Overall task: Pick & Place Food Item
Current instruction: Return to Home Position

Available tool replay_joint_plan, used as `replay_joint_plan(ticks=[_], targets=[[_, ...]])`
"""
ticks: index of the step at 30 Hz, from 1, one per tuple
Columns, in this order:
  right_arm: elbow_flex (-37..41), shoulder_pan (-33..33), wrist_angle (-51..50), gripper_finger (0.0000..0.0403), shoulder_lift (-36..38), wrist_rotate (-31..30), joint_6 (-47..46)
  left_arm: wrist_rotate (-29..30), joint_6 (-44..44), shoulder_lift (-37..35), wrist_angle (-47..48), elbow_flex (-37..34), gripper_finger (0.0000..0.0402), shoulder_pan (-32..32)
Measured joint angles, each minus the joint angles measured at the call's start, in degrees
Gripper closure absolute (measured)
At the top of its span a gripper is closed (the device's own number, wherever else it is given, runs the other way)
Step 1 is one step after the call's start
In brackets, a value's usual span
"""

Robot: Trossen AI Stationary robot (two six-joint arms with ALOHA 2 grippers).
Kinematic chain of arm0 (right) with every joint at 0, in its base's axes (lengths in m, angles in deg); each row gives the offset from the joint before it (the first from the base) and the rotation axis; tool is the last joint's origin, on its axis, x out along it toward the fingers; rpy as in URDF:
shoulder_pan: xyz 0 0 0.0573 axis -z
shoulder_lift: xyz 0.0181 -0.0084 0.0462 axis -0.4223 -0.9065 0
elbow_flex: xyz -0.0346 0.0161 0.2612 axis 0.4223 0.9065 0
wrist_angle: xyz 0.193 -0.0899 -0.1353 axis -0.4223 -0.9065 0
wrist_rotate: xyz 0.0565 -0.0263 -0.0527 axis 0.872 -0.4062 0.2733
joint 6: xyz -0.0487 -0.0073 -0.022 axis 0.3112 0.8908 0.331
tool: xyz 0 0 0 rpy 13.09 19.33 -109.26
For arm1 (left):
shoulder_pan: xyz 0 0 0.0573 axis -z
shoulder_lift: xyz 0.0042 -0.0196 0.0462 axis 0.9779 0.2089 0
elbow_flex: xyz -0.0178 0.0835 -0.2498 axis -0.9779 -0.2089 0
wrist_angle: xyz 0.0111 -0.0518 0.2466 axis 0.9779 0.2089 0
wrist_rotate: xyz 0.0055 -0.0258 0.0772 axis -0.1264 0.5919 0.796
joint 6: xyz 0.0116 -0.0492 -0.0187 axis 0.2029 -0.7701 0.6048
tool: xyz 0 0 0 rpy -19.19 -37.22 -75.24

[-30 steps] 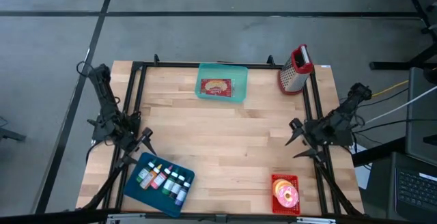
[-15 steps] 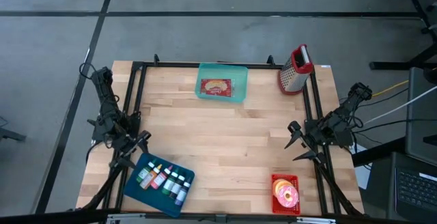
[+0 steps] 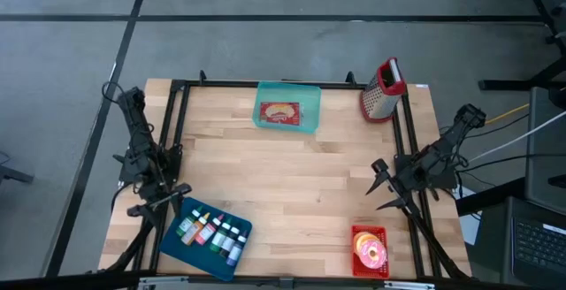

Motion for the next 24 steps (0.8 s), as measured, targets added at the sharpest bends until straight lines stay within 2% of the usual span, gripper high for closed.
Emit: replay_joint_plan(ticks=[6,10,16,24], targets=[[0.0,0.6,0.2,0.0158,-6.1,0.0,-3.9,0.0,-2.2,5.8,0.0,0.0,0.0137,-0.1],[0.0,1.2,0.4,0.0158,-6.5,0.0,-4.4,1.6,-5.6,6.9,-0.1,0.0,0.0137,-0.1],[0.0,1.2,0.1,0.0158,-6.6,0.1,-1.0,0.2,-4.7,6.9,0.0,0.0,0.0137,-0.1],[0.0,1.2,0.2,0.0158,-6.6,0.0,5.6,0.2,-9.0,6.9,0.0,0.0,0.0136,-0.1]])
